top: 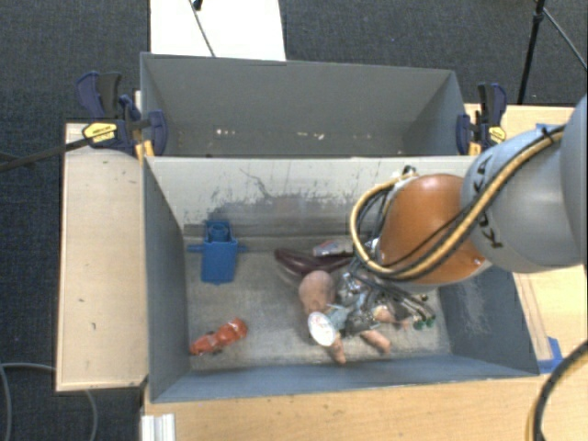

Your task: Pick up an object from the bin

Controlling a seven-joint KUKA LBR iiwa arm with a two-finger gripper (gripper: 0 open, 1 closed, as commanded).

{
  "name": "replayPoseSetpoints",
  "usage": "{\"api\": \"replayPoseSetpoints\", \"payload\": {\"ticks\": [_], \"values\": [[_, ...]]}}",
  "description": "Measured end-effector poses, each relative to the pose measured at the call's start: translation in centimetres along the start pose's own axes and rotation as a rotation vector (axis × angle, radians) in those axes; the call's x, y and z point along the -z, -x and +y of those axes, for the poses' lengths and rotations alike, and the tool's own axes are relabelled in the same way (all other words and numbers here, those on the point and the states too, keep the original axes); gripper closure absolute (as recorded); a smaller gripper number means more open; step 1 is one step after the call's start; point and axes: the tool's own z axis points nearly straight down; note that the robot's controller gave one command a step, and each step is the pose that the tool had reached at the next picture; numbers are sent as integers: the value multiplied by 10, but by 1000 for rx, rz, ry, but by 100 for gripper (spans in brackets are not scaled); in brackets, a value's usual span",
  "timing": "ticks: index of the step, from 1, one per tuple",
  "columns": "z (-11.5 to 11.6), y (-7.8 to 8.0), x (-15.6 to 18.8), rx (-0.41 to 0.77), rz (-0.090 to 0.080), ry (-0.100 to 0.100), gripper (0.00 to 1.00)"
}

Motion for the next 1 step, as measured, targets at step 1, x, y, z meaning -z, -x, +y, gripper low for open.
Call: {"api": "replayPoseSetpoints", "payload": {"ticks": [1], "values": [[0,0,0,1,0,0,100]]}}
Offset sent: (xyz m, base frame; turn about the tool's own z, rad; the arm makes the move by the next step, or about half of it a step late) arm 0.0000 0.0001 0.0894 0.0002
